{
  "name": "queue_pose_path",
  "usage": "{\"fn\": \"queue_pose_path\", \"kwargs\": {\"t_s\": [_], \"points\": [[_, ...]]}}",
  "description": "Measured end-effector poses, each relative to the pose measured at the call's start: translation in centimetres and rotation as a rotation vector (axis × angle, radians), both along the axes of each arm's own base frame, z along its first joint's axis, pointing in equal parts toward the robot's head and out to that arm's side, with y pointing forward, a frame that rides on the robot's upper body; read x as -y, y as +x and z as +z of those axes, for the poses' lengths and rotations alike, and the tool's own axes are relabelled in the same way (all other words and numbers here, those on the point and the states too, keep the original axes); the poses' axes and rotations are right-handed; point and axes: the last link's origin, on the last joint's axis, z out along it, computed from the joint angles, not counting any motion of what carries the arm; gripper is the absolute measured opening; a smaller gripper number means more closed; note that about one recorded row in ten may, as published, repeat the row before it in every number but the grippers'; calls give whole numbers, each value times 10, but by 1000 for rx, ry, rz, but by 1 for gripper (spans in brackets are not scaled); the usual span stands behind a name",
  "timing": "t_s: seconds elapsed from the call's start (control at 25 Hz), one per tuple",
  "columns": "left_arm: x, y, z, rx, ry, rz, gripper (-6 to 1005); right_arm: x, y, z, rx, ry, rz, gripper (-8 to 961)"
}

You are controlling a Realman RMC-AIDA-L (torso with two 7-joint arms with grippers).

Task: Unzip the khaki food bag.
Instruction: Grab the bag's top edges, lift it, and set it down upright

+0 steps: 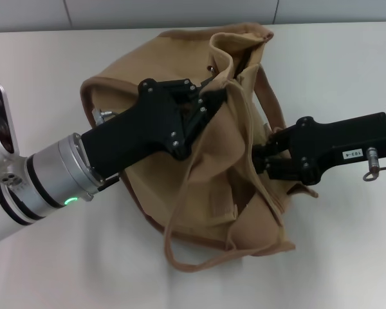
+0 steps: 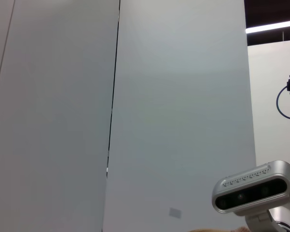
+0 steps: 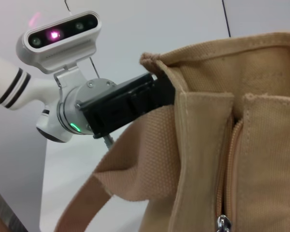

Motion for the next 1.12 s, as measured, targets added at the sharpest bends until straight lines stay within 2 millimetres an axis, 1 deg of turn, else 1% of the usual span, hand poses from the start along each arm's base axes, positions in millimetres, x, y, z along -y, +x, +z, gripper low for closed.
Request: {"fn": "queue_pose_path", "kwargs": {"t_s": [0.24,0.44,0.64,0.84,1.0,1.12], "points": [[0,1,0,-1,-4,-6,30,4,-7,-7,-33,-29,27,224],[0,1,-1,-2,-5,-8,30,6,-8,-9,-31,-47,37,123],[0,2,-1,-2,-5,-10,30,6,-7,-11,-30,-45,33,93],[0,2,0,0,-6,-12,30,7,-7,-12,-26,-49,33,1],[0,2,1,9,-1,-14,31,7,-6,-12,-26,-47,29,-1],[0,2,6,32,20,-10,31,8,-3,-11,-24,-43,21,0]]}}
